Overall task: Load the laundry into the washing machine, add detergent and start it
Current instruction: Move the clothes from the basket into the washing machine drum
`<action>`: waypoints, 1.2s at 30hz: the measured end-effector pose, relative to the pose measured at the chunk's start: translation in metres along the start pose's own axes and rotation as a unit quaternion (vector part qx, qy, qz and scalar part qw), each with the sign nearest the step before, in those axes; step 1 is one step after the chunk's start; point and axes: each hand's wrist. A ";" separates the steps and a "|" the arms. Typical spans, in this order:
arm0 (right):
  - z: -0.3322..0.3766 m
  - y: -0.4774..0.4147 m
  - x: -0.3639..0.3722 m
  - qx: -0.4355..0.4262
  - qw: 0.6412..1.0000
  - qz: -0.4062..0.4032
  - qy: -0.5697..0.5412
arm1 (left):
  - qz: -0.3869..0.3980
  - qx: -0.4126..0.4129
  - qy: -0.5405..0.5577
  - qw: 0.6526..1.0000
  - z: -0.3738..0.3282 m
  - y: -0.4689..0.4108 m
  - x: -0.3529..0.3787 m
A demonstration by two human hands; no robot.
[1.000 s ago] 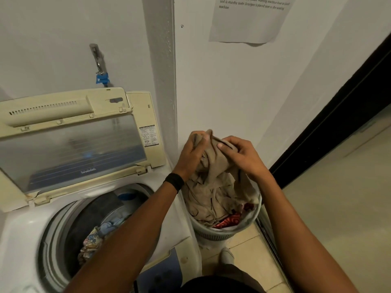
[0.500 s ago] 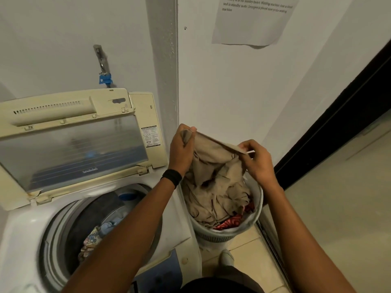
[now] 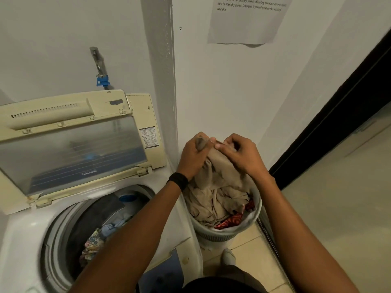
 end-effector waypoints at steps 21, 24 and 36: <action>0.037 -0.004 -0.008 0.000 0.965 0.034 -0.260 | -0.011 -0.007 0.081 0.997 -0.035 -0.004 0.016; 0.022 0.006 -0.005 0.008 0.960 -0.001 -0.281 | -0.089 -0.073 0.149 0.982 -0.046 -0.010 0.008; -0.030 0.033 0.044 0.072 0.988 0.122 -0.065 | -0.131 -0.011 0.177 0.975 -0.102 -0.054 -0.021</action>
Point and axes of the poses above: each hand's wrist, its own y-axis away from the middle knuckle, its own x-axis out of the palm, z = x × y, and after that the axes turned 6 degrees about -y, right-handed
